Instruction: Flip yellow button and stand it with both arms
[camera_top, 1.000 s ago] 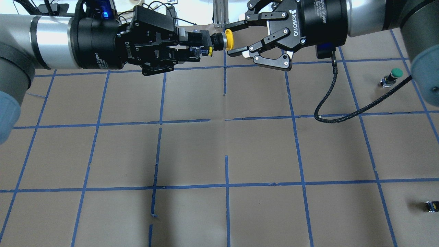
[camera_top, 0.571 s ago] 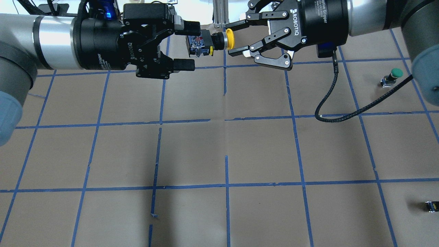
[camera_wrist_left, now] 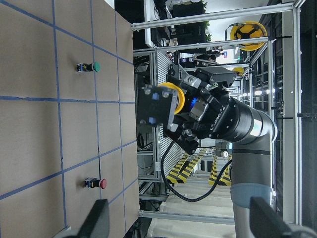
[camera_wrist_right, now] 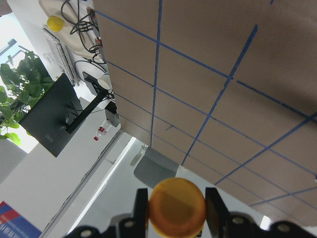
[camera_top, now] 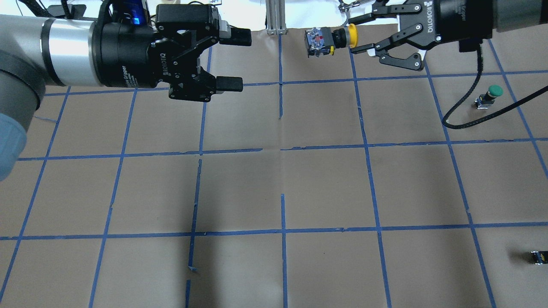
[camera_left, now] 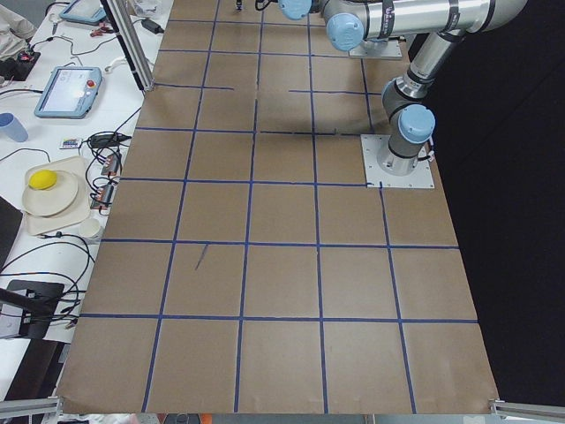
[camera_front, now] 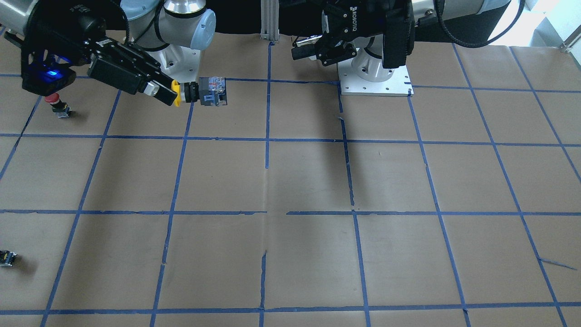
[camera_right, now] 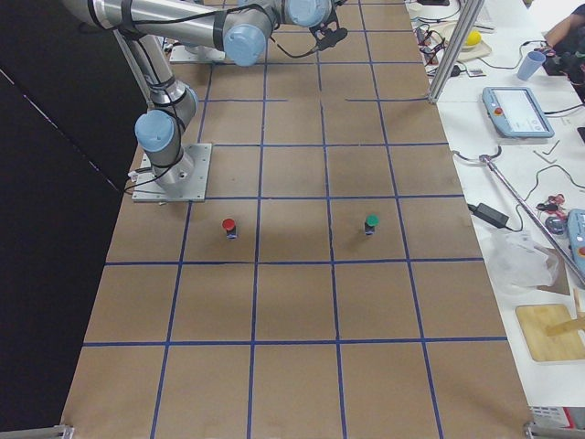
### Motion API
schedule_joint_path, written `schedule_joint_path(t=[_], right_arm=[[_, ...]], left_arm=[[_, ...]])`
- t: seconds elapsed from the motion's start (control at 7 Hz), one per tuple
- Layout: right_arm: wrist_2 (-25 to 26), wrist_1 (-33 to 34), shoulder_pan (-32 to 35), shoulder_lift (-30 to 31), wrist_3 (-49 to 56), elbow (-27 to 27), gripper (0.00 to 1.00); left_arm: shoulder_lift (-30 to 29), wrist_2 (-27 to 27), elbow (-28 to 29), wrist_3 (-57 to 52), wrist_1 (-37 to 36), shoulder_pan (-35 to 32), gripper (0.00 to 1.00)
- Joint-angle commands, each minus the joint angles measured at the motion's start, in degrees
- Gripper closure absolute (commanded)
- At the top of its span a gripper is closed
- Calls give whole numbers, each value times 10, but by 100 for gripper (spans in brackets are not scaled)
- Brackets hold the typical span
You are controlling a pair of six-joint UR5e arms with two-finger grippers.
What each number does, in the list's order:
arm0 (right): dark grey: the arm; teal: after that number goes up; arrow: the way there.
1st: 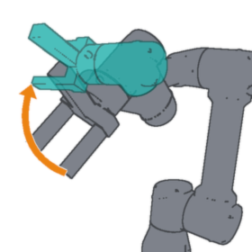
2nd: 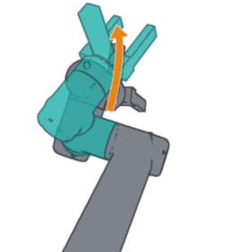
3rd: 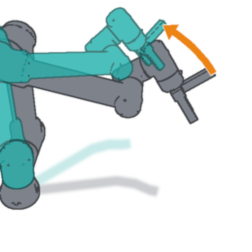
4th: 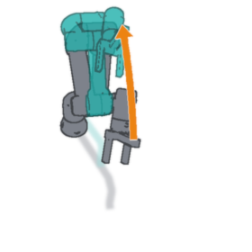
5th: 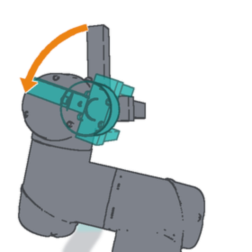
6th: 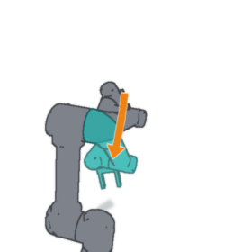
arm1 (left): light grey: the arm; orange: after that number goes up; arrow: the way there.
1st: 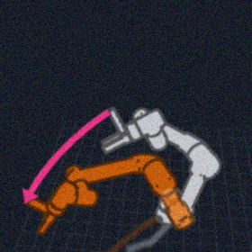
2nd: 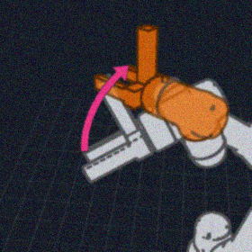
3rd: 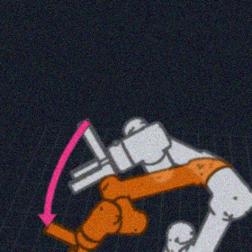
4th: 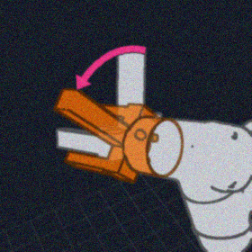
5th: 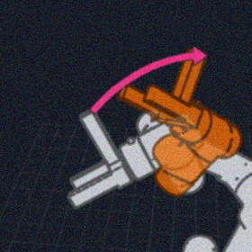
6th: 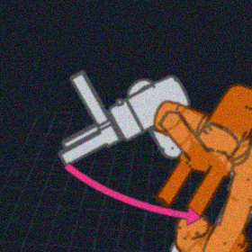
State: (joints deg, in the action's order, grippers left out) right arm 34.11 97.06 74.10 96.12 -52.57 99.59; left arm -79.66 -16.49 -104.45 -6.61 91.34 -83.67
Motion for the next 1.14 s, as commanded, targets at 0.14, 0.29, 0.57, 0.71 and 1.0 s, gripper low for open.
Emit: schedule_joint_path(t=[0.14, 0.29, 0.57, 0.71, 1.0], right_arm=[[205, -36, -29, -4, 225, 1, 92], [299, -43, -52, -5, 335, 2, 92], [445, -40, -88, -5, 547, 13, 92], [495, 10, -117, -5, 629, 44, 93], [508, 202, -177, -3, 804, 145, 93]], left_arm=[[-10, -85, 5, 32, -3, -5, 1], [-20, -126, 5, 36, -12, -5, 1], [-64, -257, 6, 38, -62, -5, 1], [-71, -332, 18, 38, -89, -5, 1], [-68, -490, 59, 39, -78, -27, 1]])
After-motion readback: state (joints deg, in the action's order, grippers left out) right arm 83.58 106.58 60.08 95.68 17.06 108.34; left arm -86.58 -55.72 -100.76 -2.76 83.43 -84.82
